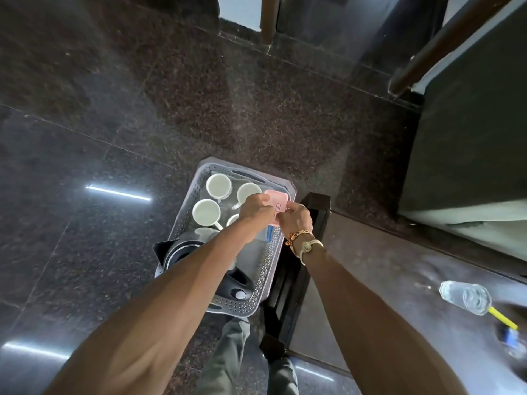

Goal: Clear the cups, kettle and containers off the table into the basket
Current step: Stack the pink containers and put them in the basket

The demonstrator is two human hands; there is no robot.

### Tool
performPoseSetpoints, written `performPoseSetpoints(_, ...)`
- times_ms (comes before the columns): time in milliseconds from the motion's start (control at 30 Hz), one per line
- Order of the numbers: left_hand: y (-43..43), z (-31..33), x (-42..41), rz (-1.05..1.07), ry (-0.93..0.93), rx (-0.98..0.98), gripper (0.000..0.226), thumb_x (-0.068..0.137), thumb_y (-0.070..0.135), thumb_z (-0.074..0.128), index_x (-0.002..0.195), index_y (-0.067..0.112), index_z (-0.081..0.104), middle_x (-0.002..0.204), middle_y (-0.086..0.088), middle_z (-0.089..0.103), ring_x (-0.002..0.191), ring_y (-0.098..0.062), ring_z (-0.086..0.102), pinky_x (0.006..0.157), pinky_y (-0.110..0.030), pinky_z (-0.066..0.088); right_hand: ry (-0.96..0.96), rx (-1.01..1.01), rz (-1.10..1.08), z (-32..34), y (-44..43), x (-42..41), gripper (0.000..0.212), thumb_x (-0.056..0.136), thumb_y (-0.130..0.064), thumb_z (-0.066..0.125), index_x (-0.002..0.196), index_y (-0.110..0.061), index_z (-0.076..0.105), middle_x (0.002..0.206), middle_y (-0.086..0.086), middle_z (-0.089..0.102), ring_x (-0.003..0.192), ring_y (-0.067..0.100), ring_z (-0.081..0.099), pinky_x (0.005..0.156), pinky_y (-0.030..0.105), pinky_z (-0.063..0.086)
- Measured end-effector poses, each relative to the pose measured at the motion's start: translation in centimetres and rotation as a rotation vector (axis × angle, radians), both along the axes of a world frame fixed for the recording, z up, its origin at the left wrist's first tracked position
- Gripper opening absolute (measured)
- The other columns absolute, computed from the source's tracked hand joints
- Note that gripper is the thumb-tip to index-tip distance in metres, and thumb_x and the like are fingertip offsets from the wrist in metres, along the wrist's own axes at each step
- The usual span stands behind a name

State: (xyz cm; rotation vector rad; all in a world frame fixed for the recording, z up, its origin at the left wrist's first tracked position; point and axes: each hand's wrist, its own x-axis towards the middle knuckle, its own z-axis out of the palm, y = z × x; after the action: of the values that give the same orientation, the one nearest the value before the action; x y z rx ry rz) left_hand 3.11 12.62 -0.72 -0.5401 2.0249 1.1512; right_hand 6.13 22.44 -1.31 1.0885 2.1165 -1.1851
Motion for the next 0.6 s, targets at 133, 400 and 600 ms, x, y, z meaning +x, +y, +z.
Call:
performPoseSetpoints(133,0.0,-0.6,0.0,0.004,0.015,0.001,0.057,0.084,0.003,0.058,0.140,0.012,0.051,0.133,-0.011,0.061,0.117,-0.024,0.060,0.091,-0.025,0.050,0.025,0.058,0.031,-0.4,-0.4,0.1,0.040,0.078,-0.011,0.064,0.117,-0.018,0.070,0.108,0.011,0.071,0.098,0.029,0.067,0.081,0.031,0.052)
performPoseSetpoints(400,-0.7,-0.2,0.7,-0.035,0.021,-0.014,0.058,0.086,0.005,0.060,0.142,0.013,0.048,0.138,-0.008,0.058,0.119,-0.021,0.058,0.082,-0.020,0.044,0.011,0.072,-0.015,0.3,-0.9,0.9,0.048,0.077,-0.015,0.066,0.125,-0.020,0.062,0.116,0.008,0.065,0.108,0.027,0.062,0.087,0.034,0.052)
performPoseSetpoints(600,-1.0,2.5,2.2,-0.078,0.047,-0.020,0.052,0.088,0.006,0.058,0.139,0.012,0.051,0.138,-0.009,0.056,0.122,-0.024,0.056,0.090,-0.026,0.049,-0.004,0.035,-0.019,3.1,0.4,3.5,0.040,0.084,-0.009,0.065,0.123,-0.016,0.065,0.108,0.001,0.066,0.108,0.024,0.062,0.078,0.020,0.038)
